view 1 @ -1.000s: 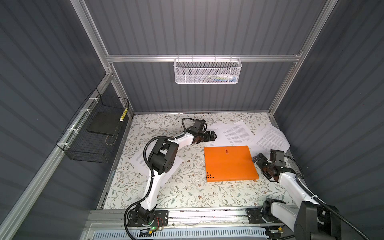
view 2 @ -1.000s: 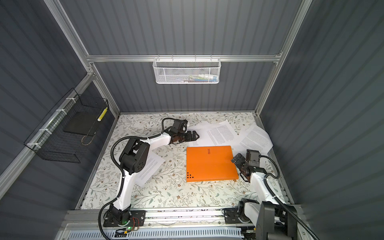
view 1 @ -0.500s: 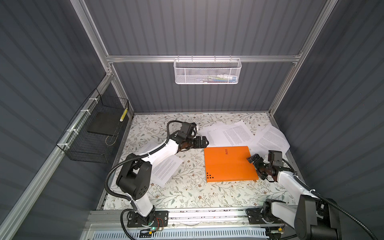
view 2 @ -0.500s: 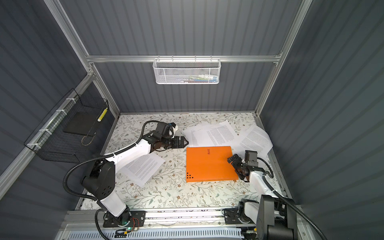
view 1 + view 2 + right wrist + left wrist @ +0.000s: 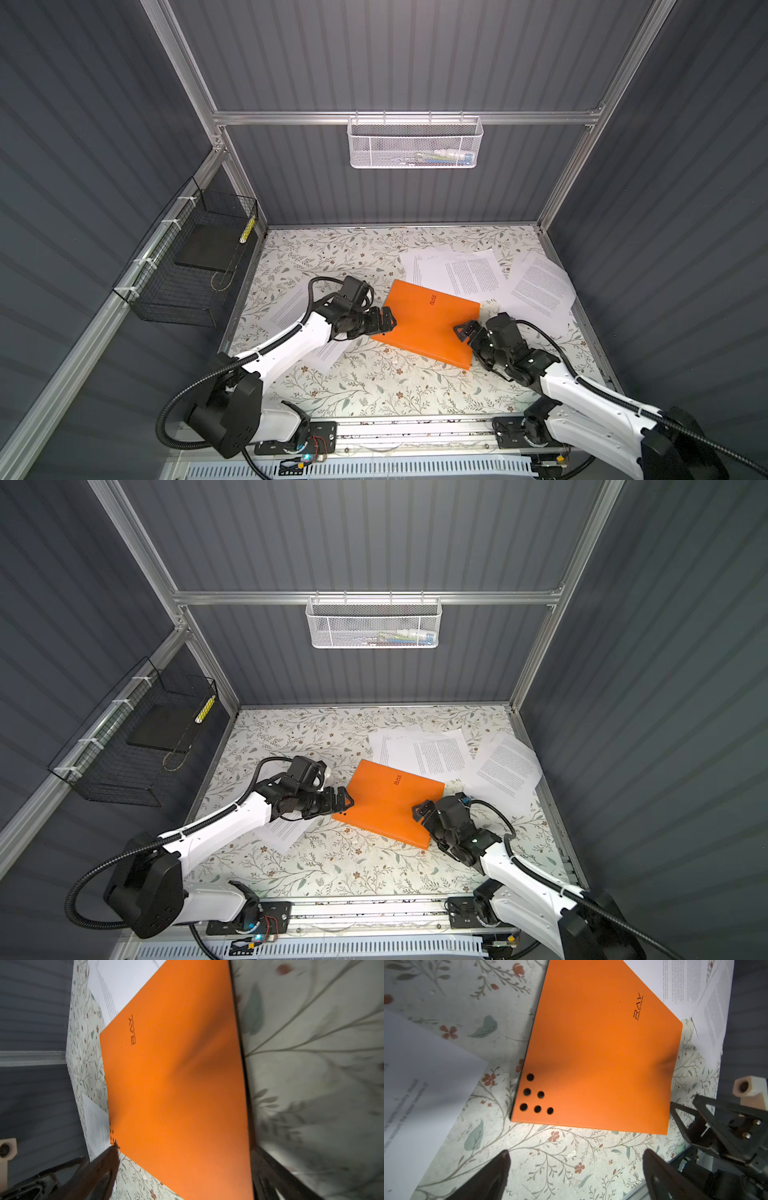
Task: Put the files into the folder
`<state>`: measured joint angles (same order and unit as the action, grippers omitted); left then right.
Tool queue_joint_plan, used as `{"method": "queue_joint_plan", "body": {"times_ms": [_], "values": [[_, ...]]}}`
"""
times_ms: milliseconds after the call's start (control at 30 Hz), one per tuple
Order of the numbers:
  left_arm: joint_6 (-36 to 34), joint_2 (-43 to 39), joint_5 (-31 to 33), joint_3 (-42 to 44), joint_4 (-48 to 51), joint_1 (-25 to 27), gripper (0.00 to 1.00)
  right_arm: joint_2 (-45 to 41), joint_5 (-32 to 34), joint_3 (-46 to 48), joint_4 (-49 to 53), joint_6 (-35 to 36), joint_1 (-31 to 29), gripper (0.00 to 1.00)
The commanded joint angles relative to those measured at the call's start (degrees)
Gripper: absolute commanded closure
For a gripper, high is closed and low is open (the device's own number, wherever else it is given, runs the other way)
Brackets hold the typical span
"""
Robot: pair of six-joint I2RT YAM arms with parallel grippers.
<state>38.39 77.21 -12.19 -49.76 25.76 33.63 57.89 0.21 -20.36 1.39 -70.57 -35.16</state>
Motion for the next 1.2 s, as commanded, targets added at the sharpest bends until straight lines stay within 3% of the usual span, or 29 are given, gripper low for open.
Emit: {"method": "queue_joint_plan", "body": {"times_ms": [0, 100, 167, 267, 467, 600, 733, 933, 1167], "values": [[5.2, -1.0, 3.2, 1.6, 1.6, -0.6, 0.00, 5.8, 2.0, -6.1, -5.1, 1.9, -3.7, 0.01], [7.6, -0.7, 2.7, 2.6, 0.3, -0.6, 0.00, 10.3, 5.9, -12.4, 9.0, 11.3, -3.7, 0.01], [9.2, -0.5, 1.9, 4.0, -1.7, -0.6, 0.00, 10.4, 10.2, -13.3, 13.4, 16.7, -3.4, 0.01], [10.8, 0.0, 1.9, 5.7, -3.5, -0.6, 0.00, 10.7, 10.1, -15.6, 16.9, 26.8, -1.0, 0.01], [12.9, 3.2, 1.6, 7.3, -8.5, -0.6, 0.00, 17.8, -8.9, -20.6, 10.4, 44.3, 11.0, 0.01], [17.1, 5.8, 4.1, 7.4, -11.7, -0.6, 0.00, 27.4, -13.6, -27.3, 10.1, 51.9, 14.5, 0.01], [19.0, 8.6, 7.0, 6.8, -14.7, -0.7, 0.00, 34.8, -16.7, -32.1, 9.6, 55.0, 17.2, 0.01], [18.8, 14.7, 9.5, 4.4, -15.8, -1.7, 0.00, 43.2, -16.0, -38.3, 9.4, 55.0, 19.2, 0.01], [12.0, 22.9, 10.5, -2.2, -13.9, -3.4, 0.00, 49.2, -14.0, -43.4, 14.7, 51.3, 19.6, 0.01]]}}
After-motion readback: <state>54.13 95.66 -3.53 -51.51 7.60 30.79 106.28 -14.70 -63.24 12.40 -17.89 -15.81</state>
